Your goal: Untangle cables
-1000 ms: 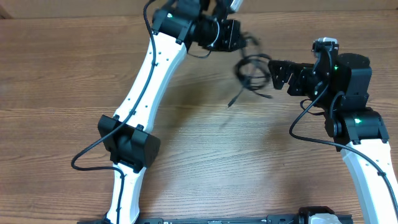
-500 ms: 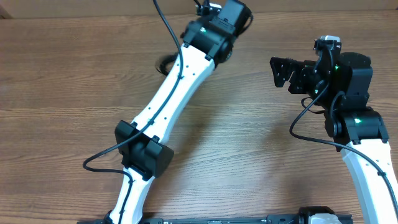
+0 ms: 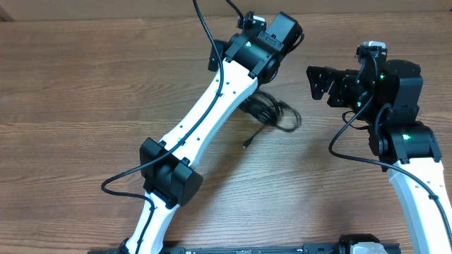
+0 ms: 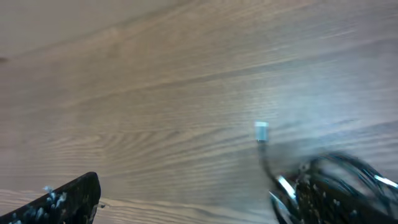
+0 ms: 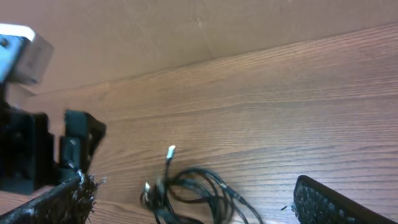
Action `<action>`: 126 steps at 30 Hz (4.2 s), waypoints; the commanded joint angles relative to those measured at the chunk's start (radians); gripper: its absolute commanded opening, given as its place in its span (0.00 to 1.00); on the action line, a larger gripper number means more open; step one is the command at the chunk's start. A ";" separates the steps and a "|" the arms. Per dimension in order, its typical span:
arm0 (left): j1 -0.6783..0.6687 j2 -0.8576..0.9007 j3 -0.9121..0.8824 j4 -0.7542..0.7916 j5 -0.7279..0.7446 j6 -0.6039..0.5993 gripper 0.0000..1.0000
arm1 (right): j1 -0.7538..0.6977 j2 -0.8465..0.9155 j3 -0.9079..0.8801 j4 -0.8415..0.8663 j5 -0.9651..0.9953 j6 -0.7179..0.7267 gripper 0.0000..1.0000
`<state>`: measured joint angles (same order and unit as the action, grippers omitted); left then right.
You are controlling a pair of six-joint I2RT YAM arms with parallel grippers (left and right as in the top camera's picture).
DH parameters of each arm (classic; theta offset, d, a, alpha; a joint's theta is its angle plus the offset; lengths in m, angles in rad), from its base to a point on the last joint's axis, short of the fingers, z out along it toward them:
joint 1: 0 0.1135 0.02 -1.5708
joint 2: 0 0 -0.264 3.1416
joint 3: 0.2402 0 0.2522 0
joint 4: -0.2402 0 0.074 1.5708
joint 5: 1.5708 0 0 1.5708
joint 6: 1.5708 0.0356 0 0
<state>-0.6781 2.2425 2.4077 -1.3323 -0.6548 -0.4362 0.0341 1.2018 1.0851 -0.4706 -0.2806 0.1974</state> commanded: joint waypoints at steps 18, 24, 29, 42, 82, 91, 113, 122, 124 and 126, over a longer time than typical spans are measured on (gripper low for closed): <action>0.098 -0.089 0.266 -0.030 0.364 0.078 1.00 | 0.031 0.271 0.039 -0.171 -0.089 0.549 0.94; 0.109 -0.109 0.266 -0.048 0.393 0.101 1.00 | 0.104 0.361 0.038 -0.168 -0.132 1.018 0.94; 0.108 -0.111 0.266 -0.081 0.394 0.101 1.00 | 0.164 0.398 0.038 -0.098 -0.063 1.242 0.89; 0.108 -0.111 0.266 -0.171 0.394 0.163 1.00 | 0.262 0.480 0.038 0.033 0.045 1.281 0.82; 0.108 -0.111 0.266 -0.235 0.420 0.161 1.00 | 0.344 0.529 0.038 -0.124 0.138 1.348 0.62; 0.108 -0.111 0.266 -0.242 0.420 0.172 1.00 | 0.343 0.528 0.043 0.006 -0.090 1.405 0.73; 0.108 -0.111 0.266 -0.261 0.420 0.179 1.00 | 0.338 0.528 0.042 0.114 -0.129 1.238 0.81; 0.109 -0.111 0.266 -0.275 0.419 0.190 1.00 | 0.338 0.528 0.043 0.552 -0.241 1.381 0.87; 0.109 -0.111 0.266 -0.276 0.419 0.190 1.00 | 0.338 0.528 0.043 0.542 -0.204 1.352 0.89; 0.109 -0.111 0.266 -0.277 0.419 0.191 1.00 | 0.338 0.528 0.043 0.490 -0.137 1.275 0.90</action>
<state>-0.5739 2.1624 2.6514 -1.6058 -0.2420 -0.2653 0.3737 1.7309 1.1168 0.0612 -0.4969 1.5444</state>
